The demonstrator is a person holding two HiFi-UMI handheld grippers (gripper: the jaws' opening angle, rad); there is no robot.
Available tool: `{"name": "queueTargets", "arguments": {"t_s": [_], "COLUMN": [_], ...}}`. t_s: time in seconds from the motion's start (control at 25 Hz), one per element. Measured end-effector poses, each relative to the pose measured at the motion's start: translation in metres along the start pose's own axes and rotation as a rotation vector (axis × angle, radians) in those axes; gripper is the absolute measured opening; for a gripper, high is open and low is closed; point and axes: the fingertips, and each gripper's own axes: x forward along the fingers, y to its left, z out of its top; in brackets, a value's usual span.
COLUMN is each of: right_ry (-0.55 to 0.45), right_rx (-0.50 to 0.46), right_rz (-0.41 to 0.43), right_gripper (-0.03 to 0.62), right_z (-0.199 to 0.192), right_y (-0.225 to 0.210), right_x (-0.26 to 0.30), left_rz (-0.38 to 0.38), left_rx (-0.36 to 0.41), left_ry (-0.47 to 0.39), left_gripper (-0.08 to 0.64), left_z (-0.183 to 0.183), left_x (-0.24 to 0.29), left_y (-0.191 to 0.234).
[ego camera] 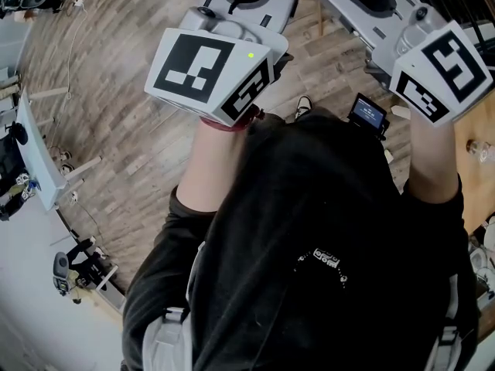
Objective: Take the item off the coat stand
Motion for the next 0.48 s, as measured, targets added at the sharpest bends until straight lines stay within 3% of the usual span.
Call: {"name": "queueTargets", "arguments": {"t_s": [0.48], "right_ry": [-0.005], "right_rx": [0.042], "right_rz": [-0.03], "right_gripper": [0.017], "right_z": [-0.016], "right_y": [-0.025], "right_x": [-0.001], "left_rz": [-0.054], "left_rx": [0.006], "left_ry": [0.032], "left_gripper": [-0.005], "left_z": [-0.016], "left_x": [0.026], "left_y": [0.003]}}
